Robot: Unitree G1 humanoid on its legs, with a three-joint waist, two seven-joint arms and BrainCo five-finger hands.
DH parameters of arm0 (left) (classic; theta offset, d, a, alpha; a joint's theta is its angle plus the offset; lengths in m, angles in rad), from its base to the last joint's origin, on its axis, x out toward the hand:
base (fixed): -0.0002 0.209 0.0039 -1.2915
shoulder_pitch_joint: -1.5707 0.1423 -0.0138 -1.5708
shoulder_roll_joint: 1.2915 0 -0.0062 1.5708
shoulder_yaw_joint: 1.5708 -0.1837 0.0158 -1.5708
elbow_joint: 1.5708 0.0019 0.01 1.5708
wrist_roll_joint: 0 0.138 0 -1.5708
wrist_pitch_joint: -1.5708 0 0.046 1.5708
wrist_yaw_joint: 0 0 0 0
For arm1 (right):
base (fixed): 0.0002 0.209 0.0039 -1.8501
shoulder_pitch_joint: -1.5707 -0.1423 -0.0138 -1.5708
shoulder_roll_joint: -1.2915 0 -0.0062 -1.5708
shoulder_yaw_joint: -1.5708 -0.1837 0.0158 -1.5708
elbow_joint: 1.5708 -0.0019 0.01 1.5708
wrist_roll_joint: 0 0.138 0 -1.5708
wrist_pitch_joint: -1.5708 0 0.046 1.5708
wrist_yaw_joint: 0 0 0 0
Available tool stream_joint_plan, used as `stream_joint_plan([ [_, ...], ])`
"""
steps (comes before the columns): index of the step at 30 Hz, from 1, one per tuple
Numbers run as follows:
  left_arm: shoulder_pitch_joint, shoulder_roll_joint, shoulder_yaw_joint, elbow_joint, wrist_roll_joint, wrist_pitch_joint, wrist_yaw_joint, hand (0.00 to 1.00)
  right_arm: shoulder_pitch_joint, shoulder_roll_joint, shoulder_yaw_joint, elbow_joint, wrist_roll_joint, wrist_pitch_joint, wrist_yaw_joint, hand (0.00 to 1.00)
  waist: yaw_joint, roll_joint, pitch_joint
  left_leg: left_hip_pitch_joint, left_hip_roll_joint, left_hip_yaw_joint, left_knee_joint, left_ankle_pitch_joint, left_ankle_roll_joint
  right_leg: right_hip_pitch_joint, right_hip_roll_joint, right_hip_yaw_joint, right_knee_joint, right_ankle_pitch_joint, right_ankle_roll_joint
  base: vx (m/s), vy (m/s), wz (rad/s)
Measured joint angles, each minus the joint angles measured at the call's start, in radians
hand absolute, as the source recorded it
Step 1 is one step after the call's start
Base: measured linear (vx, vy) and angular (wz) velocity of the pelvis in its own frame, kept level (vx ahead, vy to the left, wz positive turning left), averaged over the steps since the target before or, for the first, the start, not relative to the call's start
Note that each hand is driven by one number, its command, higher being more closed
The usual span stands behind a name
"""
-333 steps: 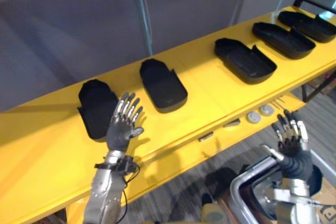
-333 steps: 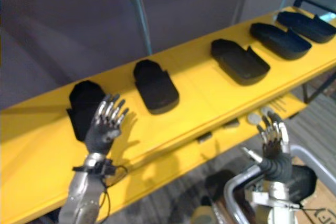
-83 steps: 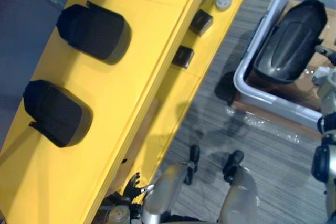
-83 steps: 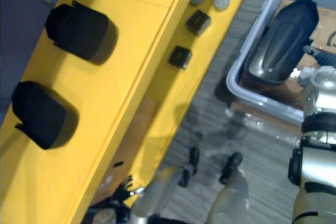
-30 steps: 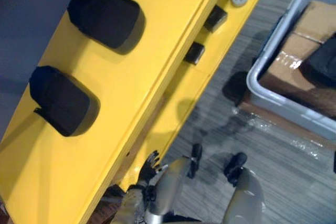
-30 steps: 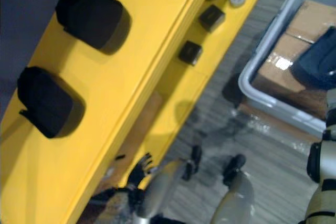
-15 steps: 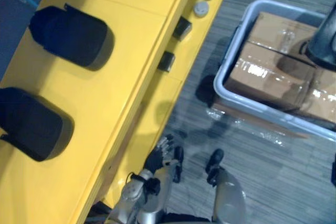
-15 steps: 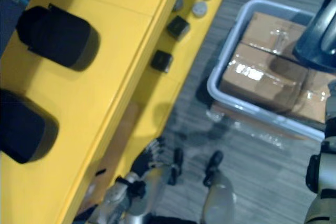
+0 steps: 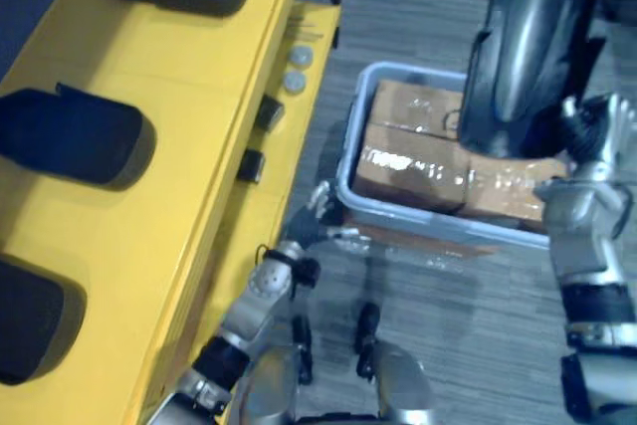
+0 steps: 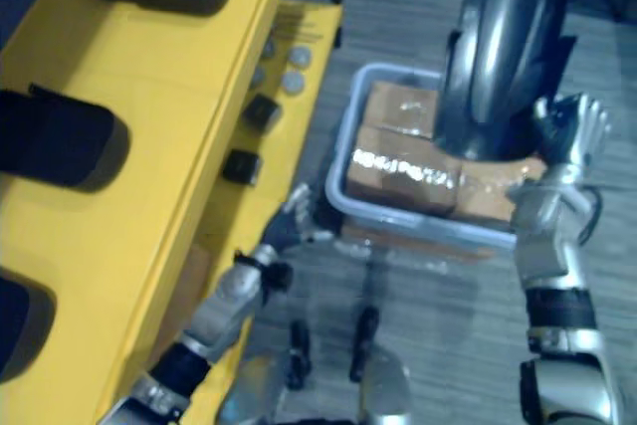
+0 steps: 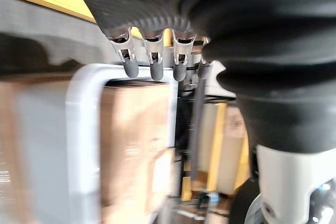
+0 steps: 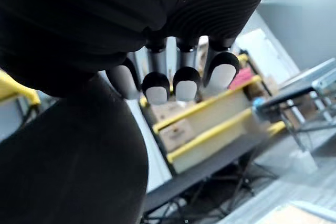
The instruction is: Walk over and take plastic housings, then place them on the shelf
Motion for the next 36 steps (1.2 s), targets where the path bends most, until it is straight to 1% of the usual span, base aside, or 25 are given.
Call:
stream_joint_plan([
  [1,-0.009,0.001,0.002,0.008,0.000,0.000,0.009,0.00,0.010,0.005,0.004,-0.001,-0.015,-0.012,0.000,1.00,0.001,-0.001,-0.008,0.010,0.000,0.009,-0.010,0.000,0.000,0.002,0.001,0.008,0.000,0.000,0.000,0.01,0.018,-0.24],
  [3,-0.036,0.000,0.024,0.033,0.000,0.001,0.036,0.00,0.043,0.024,0.019,-0.029,-0.058,-0.060,-0.008,1.00,-0.002,-0.001,-0.040,0.028,0.000,0.026,-0.027,0.000,0.000,0.010,0.005,0.026,-0.014,0.006,0.002,0.01,0.013,-0.24],
  [4,-0.043,0.001,0.026,0.044,0.000,0.001,0.040,0.00,0.045,0.027,0.027,-0.033,-0.068,-0.072,-0.013,1.00,-0.005,-0.003,-0.040,0.037,0.000,0.027,-0.028,0.000,0.000,0.019,0.006,0.029,-0.021,0.008,0.003,0.02,0.009,-0.11],
  [5,-0.054,0.003,0.026,0.070,0.000,0.002,0.047,0.00,0.048,0.031,0.042,-0.034,-0.084,-0.100,-0.018,1.00,-0.009,-0.003,-0.047,0.051,0.000,0.028,-0.035,0.000,0.000,0.036,0.009,0.031,-0.033,0.013,0.003,0.00,0.011,-0.04],
  [6,-0.056,0.004,0.027,0.089,-0.001,0.002,0.048,0.00,0.056,0.039,0.053,-0.038,-0.104,-0.129,-0.025,1.00,-0.010,-0.004,-0.065,0.051,0.000,0.029,-0.041,0.000,0.000,0.036,0.010,0.032,-0.040,0.015,0.003,0.00,0.000,0.00],
  [8,-0.056,0.006,0.028,0.102,-0.020,0.002,0.047,0.00,0.062,0.050,0.063,-0.048,-0.127,-0.158,-0.040,1.00,-0.009,-0.005,-0.069,0.061,0.000,0.029,-0.045,0.000,0.000,0.048,0.012,0.032,-0.049,0.018,0.004,0.00,0.000,0.00],
  [9,-0.056,0.006,0.028,0.111,-0.040,0.002,0.043,0.00,0.062,0.060,0.075,-0.053,-0.151,-0.184,-0.060,1.00,-0.009,-0.005,-0.072,0.068,0.000,0.029,-0.045,0.000,0.000,0.058,0.012,0.031,-0.057,0.021,0.005,0.00,0.000,0.00],
  [12,-0.056,0.006,0.029,0.116,-0.073,0.002,0.026,0.00,0.063,0.064,0.094,-0.053,-0.193,-0.217,-0.085,1.00,0.000,-0.005,-0.072,0.075,-0.003,0.030,-0.049,0.000,0.000,0.068,0.012,0.032,-0.069,0.028,0.006,0.00,0.000,0.00],
  [13,-0.054,0.007,0.029,0.119,-0.089,0.002,0.007,0.00,0.063,0.068,0.108,-0.053,-0.215,-0.224,-0.104,1.00,0.005,-0.005,-0.072,0.075,-0.004,0.029,-0.050,0.000,0.000,0.069,0.012,0.032,-0.071,0.030,0.006,0.00,0.000,0.00],
  [15,-0.047,0.007,0.029,0.120,-0.118,0.002,-0.024,0.00,0.063,0.078,0.129,-0.053,-0.236,-0.227,-0.118,1.00,0.006,-0.006,-0.072,0.075,-0.005,0.026,-0.050,0.000,0.000,0.072,0.012,0.030,-0.076,0.031,0.007,-0.02,0.016,0.05],
  [16,-0.040,0.007,0.027,0.120,-0.130,0.006,-0.047,0.00,0.064,0.088,0.137,-0.053,-0.251,-0.229,-0.122,1.00,0.006,-0.006,-0.072,0.078,-0.007,0.023,-0.051,0.000,0.000,0.080,0.012,0.027,-0.086,0.034,0.009,-0.01,0.015,0.08],
  [19,-0.011,0.005,0.023,0.120,-0.158,0.017,-0.080,0.00,0.082,0.099,0.158,-0.053,-0.265,-0.232,-0.124,1.00,0.006,-0.008,-0.089,0.078,-0.009,0.021,-0.057,0.001,0.001,0.083,0.012,0.024,-0.097,0.036,0.012,0.00,0.005,0.02],
  [22,0.024,0.006,0.016,0.121,-0.199,0.033,-0.122,0.00,0.123,0.102,0.175,-0.053,-0.284,-0.248,-0.138,1.00,0.008,-0.014,-0.106,0.079,-0.011,0.015,-0.061,0.001,0.001,0.088,0.011,0.017,-0.103,0.037,0.012,0.04,0.024,0.06],
  [24,0.034,0.006,-0.011,0.121,-0.234,0.043,-0.147,0.00,0.139,0.109,0.184,-0.053,-0.311,-0.254,-0.145,1.00,0.008,-0.016,-0.107,0.082,-0.014,0.007,-0.061,0.001,0.001,0.097,0.010,0.009,-0.108,0.038,0.014,0.01,0.025,0.10],
  [28,0.067,0.004,-0.027,0.121,-0.245,0.049,-0.167,0.00,0.140,0.115,0.255,-0.024,-0.327,-0.256,-0.145,1.00,0.012,-0.016,-0.132,0.083,-0.016,-0.003,-0.061,0.001,0.001,0.104,0.010,0.003,-0.115,0.038,0.015,-0.01,0.018,0.06],
  [29,0.071,0.003,-0.039,0.121,-0.267,0.049,-0.168,0.00,0.141,0.120,0.274,-0.012,-0.327,-0.255,-0.144,1.00,0.018,-0.014,-0.138,0.083,-0.016,-0.006,-0.061,0.002,0.001,0.104,0.010,0.001,-0.116,0.038,0.015,-0.02,0.009,0.04],
  [31,0.071,0.003,-0.062,0.119,-0.268,0.048,-0.170,0.00,0.140,0.131,0.290,0.010,-0.328,-0.255,-0.144,1.00,0.033,-0.011,-0.140,0.083,-0.016,-0.008,-0.061,0.004,0.001,0.106,0.010,0.000,-0.116,0.038,0.015,-0.04,0.008,0.04],
  [36,0.093,-0.003,-0.063,0.118,-0.266,0.043,-0.170,0.00,0.141,0.142,0.336,0.038,-0.329,-0.256,-0.143,1.00,0.036,-0.011,-0.140,0.090,-0.017,-0.019,-0.063,0.010,0.001,0.122,0.010,-0.014,-0.121,0.039,0.013,-0.04,0.011,0.08],
])
